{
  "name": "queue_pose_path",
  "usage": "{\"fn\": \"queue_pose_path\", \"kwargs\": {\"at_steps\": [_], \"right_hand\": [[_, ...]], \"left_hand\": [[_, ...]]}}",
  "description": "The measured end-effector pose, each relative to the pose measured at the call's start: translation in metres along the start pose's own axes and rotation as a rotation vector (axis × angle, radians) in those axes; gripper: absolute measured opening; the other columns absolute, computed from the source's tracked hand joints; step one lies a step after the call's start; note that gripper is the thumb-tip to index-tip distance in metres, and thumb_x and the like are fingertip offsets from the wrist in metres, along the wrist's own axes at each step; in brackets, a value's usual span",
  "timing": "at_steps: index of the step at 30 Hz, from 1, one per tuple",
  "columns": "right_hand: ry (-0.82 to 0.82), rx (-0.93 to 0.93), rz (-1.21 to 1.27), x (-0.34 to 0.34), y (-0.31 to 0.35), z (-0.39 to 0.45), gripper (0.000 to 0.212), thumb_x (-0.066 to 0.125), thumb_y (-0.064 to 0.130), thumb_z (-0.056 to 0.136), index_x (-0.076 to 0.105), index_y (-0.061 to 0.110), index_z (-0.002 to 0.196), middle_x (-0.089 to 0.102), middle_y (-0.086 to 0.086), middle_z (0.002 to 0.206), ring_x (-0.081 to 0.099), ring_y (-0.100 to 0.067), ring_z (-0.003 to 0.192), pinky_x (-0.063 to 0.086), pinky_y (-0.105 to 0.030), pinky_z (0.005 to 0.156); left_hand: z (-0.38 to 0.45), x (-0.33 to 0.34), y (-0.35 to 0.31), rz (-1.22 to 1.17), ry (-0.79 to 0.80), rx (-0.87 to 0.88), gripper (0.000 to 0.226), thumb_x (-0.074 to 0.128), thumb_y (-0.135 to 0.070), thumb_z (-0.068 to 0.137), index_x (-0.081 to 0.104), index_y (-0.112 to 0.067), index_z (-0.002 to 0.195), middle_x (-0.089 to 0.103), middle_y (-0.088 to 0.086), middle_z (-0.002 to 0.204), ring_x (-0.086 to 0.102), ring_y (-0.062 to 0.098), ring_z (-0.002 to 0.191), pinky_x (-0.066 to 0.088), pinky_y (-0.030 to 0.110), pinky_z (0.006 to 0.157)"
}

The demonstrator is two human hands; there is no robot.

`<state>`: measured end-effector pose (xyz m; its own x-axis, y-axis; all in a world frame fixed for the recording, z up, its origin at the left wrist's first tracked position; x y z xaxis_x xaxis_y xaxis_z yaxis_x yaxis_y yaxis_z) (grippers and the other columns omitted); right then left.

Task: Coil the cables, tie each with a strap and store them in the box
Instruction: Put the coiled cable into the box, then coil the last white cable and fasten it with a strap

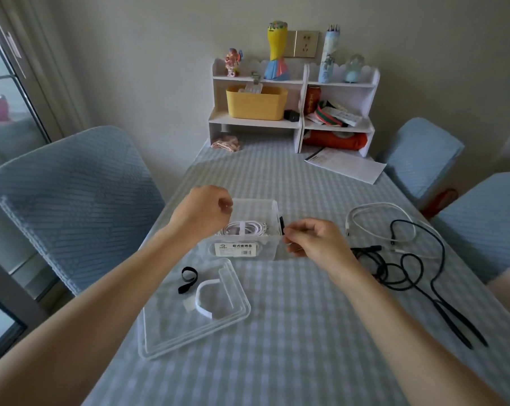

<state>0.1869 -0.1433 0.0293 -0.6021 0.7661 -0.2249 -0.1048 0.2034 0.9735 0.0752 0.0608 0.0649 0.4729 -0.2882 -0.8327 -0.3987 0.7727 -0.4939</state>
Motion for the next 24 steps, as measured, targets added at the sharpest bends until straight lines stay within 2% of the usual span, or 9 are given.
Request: {"fn": "queue_pose_path", "kwargs": {"at_steps": [2,3,10,12,14,17,19,21,24], "right_hand": [[0.01,-0.032,-0.042,-0.001,0.0,-0.008,0.009,0.069,0.012,0.09,0.072,0.015,0.083,0.075,-0.003,0.077,0.069,-0.014,0.068,0.056,-0.026,0.067],[0.016,-0.055,-0.071,-0.002,0.0,-0.011,0.008,0.069,0.013,0.09,0.073,0.015,0.084,0.076,-0.004,0.078,0.069,-0.013,0.068,0.056,-0.027,0.068],[0.122,-0.136,-0.171,0.016,-0.006,-0.055,0.01,0.07,0.012,0.089,0.071,0.018,0.081,0.075,0.0,0.077,0.07,-0.008,0.067,0.056,-0.023,0.068],[0.154,-0.155,-0.203,0.026,-0.015,-0.069,0.01,0.071,0.012,0.089,0.072,0.018,0.081,0.075,0.0,0.076,0.07,-0.008,0.065,0.056,-0.025,0.071],[0.169,-0.168,-0.22,0.032,-0.022,-0.077,0.009,0.071,0.01,0.088,0.072,0.016,0.081,0.075,-0.001,0.076,0.07,-0.009,0.064,0.056,-0.026,0.071],[0.183,-0.177,-0.23,0.039,-0.03,-0.087,0.009,0.071,0.011,0.088,0.072,0.016,0.081,0.074,0.0,0.073,0.069,-0.01,0.064,0.056,-0.027,0.071],[0.176,-0.176,-0.235,0.04,-0.033,-0.093,0.009,0.072,0.013,0.088,0.072,0.018,0.08,0.074,0.001,0.073,0.07,-0.011,0.065,0.056,-0.031,0.072],[0.159,-0.171,-0.232,0.037,-0.035,-0.096,0.008,0.071,0.013,0.088,0.073,0.017,0.082,0.075,-0.001,0.075,0.071,-0.012,0.066,0.057,-0.033,0.074],[0.115,-0.161,-0.229,0.023,-0.037,-0.1,0.005,0.072,0.013,0.088,0.073,0.015,0.083,0.075,0.0,0.075,0.071,-0.012,0.066,0.058,-0.035,0.076]], "left_hand": [[-0.027,-0.01,-0.005,-0.129,-0.027,0.067,0.011,0.066,-0.015,0.09,0.076,-0.021,0.091,0.07,-0.015,0.089,0.063,-0.005,0.078,0.045,0.008,0.071],[-0.04,-0.014,-0.005,-0.159,-0.016,0.086,0.01,0.068,-0.017,0.09,0.075,-0.024,0.089,0.069,-0.018,0.086,0.062,-0.008,0.073,0.042,0.005,0.066],[-0.122,-0.008,0.026,-0.113,0.114,0.038,0.015,0.067,-0.014,0.091,0.076,-0.025,0.094,0.072,-0.013,0.089,0.063,-0.003,0.071,0.041,0.004,0.065],[-0.137,-0.002,0.038,0.012,0.156,0.078,0.024,0.061,-0.01,0.094,0.075,-0.027,0.105,0.071,-0.01,0.099,0.065,0.004,0.086,0.043,0.01,0.074],[-0.141,0.006,0.047,0.144,0.225,0.123,0.039,0.055,-0.006,0.093,0.07,-0.033,0.116,0.065,-0.012,0.117,0.06,0.012,0.108,0.047,0.027,0.089],[-0.147,0.013,0.051,0.277,0.289,0.192,0.04,0.055,-0.011,0.091,0.067,-0.041,0.115,0.055,-0.013,0.124,0.055,0.013,0.114,0.048,0.038,0.09],[-0.149,0.013,0.048,0.307,0.235,0.277,0.028,0.058,-0.016,0.093,0.071,-0.033,0.11,0.058,-0.007,0.12,0.056,0.018,0.11,0.049,0.037,0.085],[-0.151,0.013,0.049,0.224,0.086,0.334,0.018,0.062,-0.017,0.091,0.075,-0.023,0.101,0.064,-0.004,0.109,0.059,0.022,0.099,0.052,0.041,0.081],[-0.16,0.01,0.042,-0.143,-0.149,0.28,0.013,0.063,-0.019,0.089,0.075,-0.015,0.091,0.071,-0.007,0.095,0.064,0.014,0.087,0.053,0.037,0.079]]}}
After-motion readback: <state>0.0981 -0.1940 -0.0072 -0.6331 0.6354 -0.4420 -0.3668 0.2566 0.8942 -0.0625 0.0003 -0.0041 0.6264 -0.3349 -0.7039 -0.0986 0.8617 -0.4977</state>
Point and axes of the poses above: each hand's wrist, its own z-axis towards the middle knuckle, its own x-axis out of the palm, y = z × x, the point moved 2 cm from there along z, towards the middle knuckle
